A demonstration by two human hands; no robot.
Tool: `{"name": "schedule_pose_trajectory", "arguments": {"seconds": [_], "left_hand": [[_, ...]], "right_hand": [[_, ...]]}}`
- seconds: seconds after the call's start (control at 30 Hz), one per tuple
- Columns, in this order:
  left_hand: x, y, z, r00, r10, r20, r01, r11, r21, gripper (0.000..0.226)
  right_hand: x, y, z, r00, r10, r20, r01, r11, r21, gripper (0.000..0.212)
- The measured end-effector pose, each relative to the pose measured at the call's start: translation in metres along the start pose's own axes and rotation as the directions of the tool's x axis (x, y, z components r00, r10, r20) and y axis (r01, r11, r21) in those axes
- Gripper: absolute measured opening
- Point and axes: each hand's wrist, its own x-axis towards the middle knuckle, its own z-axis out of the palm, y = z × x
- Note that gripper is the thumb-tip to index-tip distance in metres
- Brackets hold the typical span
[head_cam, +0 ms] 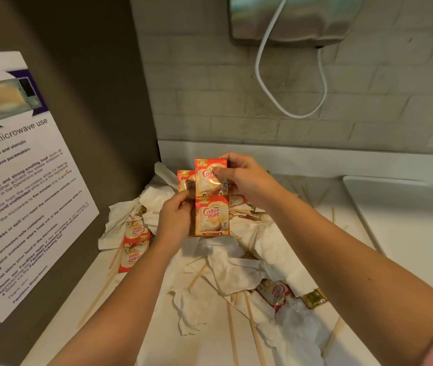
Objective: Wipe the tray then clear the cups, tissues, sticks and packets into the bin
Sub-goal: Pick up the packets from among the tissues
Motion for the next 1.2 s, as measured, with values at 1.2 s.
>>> {"name": "schedule_pose_trajectory", "arguments": {"seconds": [1.2], "left_hand": [[0.005, -0.011, -0.034, 0.970, -0.189, -0.153, 0.188, 0.982, -0.026, 0.030]], "right_hand": [[0.052, 0.105, -0.001, 0.907, 0.293, -0.303, -0.421, 0.651, -0.631, 0.028]]}}
